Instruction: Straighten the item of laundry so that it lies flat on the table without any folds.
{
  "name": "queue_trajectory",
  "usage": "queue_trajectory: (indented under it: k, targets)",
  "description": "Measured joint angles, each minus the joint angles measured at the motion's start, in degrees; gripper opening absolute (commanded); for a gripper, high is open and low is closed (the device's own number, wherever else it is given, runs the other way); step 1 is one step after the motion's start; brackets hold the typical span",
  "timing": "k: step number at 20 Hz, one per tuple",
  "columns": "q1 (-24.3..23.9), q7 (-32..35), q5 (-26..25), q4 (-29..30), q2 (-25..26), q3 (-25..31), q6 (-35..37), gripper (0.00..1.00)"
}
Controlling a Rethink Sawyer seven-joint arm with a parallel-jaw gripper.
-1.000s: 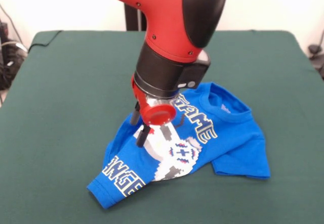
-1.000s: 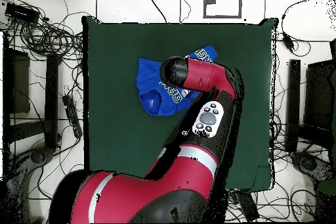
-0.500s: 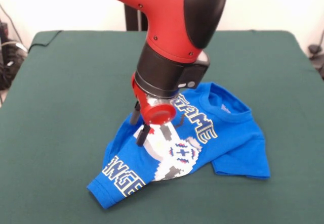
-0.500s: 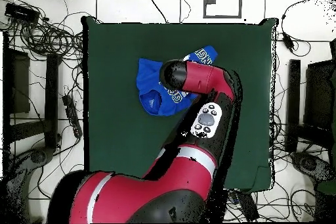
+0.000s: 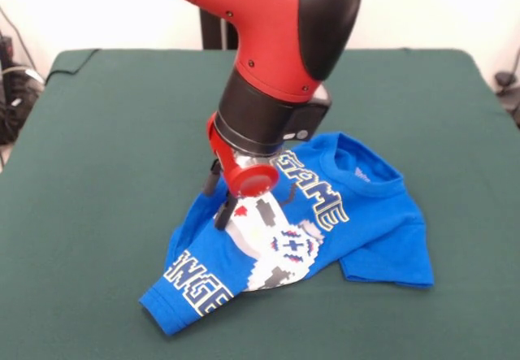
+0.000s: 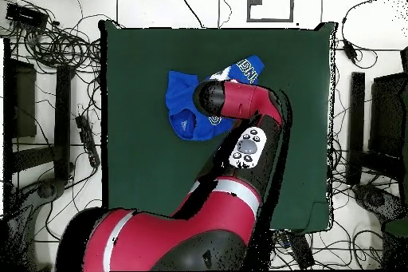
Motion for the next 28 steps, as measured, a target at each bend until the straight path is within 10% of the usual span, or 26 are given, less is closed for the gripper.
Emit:
queue_trajectory:
  k: [28]
  targets:
    - [-0.12,0.00,-0.40,4.11,1.89,0.02,-9.57,1.00]
